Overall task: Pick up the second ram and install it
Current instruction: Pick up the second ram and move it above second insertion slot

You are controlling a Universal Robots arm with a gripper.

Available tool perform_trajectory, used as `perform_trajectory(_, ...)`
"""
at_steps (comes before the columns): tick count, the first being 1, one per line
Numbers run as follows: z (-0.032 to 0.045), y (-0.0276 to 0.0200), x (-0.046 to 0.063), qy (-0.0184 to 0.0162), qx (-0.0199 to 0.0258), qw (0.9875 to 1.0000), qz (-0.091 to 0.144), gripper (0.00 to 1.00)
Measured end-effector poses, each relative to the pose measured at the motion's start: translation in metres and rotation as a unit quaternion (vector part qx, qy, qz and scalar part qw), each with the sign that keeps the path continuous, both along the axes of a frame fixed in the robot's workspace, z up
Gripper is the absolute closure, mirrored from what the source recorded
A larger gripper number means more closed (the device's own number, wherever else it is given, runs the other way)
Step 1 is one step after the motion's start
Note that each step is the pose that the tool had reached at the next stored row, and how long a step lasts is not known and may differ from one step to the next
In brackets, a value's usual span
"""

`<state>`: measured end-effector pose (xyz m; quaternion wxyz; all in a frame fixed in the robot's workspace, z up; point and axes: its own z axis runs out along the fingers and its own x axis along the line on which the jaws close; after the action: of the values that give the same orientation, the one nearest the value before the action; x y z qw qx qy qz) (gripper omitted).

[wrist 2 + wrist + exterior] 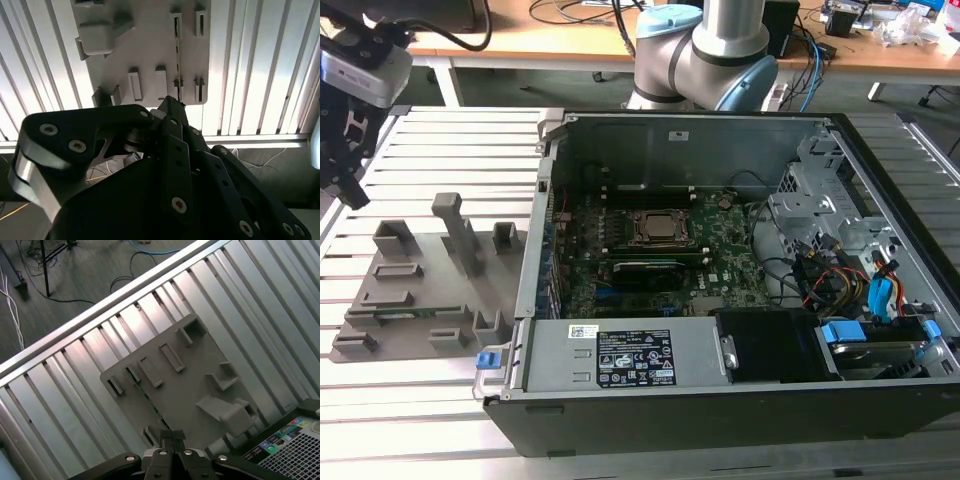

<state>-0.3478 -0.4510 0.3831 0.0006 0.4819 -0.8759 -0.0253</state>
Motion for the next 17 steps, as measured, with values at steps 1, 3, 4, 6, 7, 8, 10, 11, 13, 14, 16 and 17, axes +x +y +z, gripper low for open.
perform_trajectory(1, 0.0000, 0.0000, 0.0000, 0.0000, 0.0000, 0.9999, 0.011, 0.89)
perform_trajectory(3, 0.0000, 0.0000, 0.0000, 0.0000, 0.0000, 0.9994, 0.035, 0.89)
perform_trajectory(4, 0.0000, 0.0000, 0.0000, 0.0000, 0.0000, 0.9988, 0.048, 0.89)
perform_trajectory(6, 0.0000, 0.0000, 0.0000, 0.0000, 0.0000, 0.9978, 0.066, 0.89)
perform_trajectory(7, 0.0000, 0.0000, 0.0000, -0.0001, 0.0000, 0.9974, 0.072, 0.89)
perform_trajectory(8, 0.0000, 0.0000, 0.0000, 0.0000, 0.0000, 0.9965, 0.083, 0.89)
perform_trajectory(10, 0.0000, 0.0000, 0.0000, 0.0000, 0.0000, 0.9947, 0.103, 0.89)
perform_trajectory(11, 0.0000, 0.0000, 0.0000, 0.0000, 0.0000, 0.9942, 0.108, 0.89)
perform_trajectory(13, 0.0000, 0.0000, 0.0000, 0.0000, 0.0000, 0.9909, 0.135, 0.89)
perform_trajectory(14, 0.0000, 0.0000, 0.0000, 0.0000, 0.0000, 0.9896, 0.144, 0.89)
perform_trajectory(16, 0.0000, 0.0000, 0.0000, 0.0000, 0.0000, 0.9860, 0.167, 0.89)
perform_trajectory(17, 0.0000, 0.0000, 0.0000, 0.0000, 0.0000, 0.9848, 0.173, 0.89)
